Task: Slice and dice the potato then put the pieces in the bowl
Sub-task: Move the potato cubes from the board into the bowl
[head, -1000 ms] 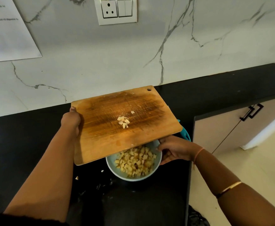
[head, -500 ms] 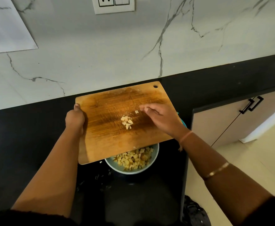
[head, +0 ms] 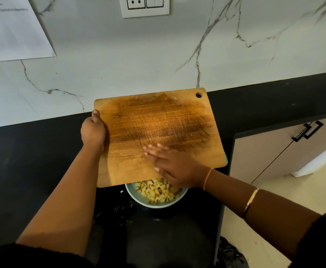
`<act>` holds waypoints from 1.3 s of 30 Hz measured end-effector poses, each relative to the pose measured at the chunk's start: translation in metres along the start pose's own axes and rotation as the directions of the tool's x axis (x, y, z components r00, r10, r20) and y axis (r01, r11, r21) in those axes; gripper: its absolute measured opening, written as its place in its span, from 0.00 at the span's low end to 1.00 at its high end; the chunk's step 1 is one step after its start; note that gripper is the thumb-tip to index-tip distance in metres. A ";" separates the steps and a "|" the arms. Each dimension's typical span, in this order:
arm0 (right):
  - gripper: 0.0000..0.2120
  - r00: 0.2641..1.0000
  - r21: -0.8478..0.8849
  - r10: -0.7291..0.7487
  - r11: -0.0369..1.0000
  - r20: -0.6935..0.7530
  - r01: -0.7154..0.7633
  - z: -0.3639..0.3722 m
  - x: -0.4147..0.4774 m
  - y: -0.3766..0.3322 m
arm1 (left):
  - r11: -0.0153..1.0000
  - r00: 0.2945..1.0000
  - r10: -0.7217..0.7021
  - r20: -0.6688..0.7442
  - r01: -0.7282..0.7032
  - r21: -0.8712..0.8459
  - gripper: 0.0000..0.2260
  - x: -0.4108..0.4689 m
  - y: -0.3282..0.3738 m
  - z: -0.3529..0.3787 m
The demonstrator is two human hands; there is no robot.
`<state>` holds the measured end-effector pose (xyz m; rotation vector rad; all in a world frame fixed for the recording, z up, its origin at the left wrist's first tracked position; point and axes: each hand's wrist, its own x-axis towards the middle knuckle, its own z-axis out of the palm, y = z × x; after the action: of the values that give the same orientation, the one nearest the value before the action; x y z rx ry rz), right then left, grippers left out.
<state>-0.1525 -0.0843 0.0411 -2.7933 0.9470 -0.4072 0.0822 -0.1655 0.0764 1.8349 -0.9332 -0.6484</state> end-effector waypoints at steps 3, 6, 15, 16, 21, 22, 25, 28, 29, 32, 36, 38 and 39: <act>0.25 0.994 0.036 -0.071 0.997 0.078 0.069 0.005 -0.020 -0.012 | 1.000 1.000 0.005 0.003 -0.005 -0.004 0.20 0.000 0.000 0.000; 0.23 0.986 0.067 -0.146 0.988 0.083 0.141 0.007 -0.036 -0.023 | 1.000 1.000 0.008 0.003 -0.008 0.002 0.20 0.000 -0.001 -0.002; 0.23 1.000 -0.001 0.003 1.000 -0.011 -0.003 -0.004 -0.034 -0.005 | 0.999 1.000 0.015 -0.008 -0.015 -0.036 0.20 -0.005 0.003 -0.004; 0.23 1.000 -0.010 -0.020 1.000 0.011 0.021 0.001 -0.037 -0.007 | 0.999 1.000 0.016 -0.011 -0.017 -0.043 0.20 -0.005 0.003 -0.005; 0.22 0.974 0.044 -0.218 0.975 0.061 0.216 0.010 -0.047 -0.040 | 0.998 0.999 0.031 -0.012 -0.032 -0.055 0.20 -0.006 0.004 -0.005; 0.22 0.980 0.037 -0.195 0.980 0.027 0.194 0.006 -0.044 -0.037 | 0.998 0.999 0.032 -0.014 -0.033 -0.057 0.20 -0.006 0.004 -0.005; 0.23 0.995 0.037 0.059 0.998 -0.085 -0.056 -0.006 -0.028 -0.013 | 0.998 0.999 0.033 -0.020 -0.034 -0.060 0.20 -0.007 0.004 -0.005; 0.25 0.999 -0.054 0.036 0.998 -0.029 -0.037 -0.001 -0.027 -0.006 | 0.998 1.000 0.020 -0.021 -0.022 -0.062 0.20 -0.006 0.003 -0.005; 0.25 0.999 -0.078 -0.033 0.996 0.022 0.035 0.005 -0.029 -0.012 | 0.998 1.000 0.016 -0.023 -0.017 -0.061 0.20 -0.005 0.003 -0.005; 0.25 0.980 -0.057 -0.176 0.982 0.095 0.182 0.009 -0.035 -0.028 | 0.998 1.000 0.011 -0.026 -0.012 -0.062 0.20 -0.004 0.001 -0.006; 0.27 0.927 0.132 0.282 0.958 -0.248 -0.256 -0.022 -0.021 0.006 | 0.998 0.999 0.017 -0.035 -0.019 -0.067 0.20 -0.008 0.001 -0.007; 0.29 0.877 0.101 0.399 0.917 -0.270 -0.386 -0.029 -0.021 0.023 | 0.998 0.999 0.020 -0.040 -0.022 -0.063 0.20 -0.009 0.003 -0.007; 0.29 0.895 0.017 0.369 0.926 -0.251 -0.377 -0.025 -0.024 0.025 | 0.998 0.999 0.020 -0.039 -0.022 -0.065 0.20 -0.009 0.003 -0.006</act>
<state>-0.1923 -0.0910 0.0539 -2.5364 1.5225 -0.6980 0.0809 -0.1556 0.0824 1.7718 -0.8950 -0.6219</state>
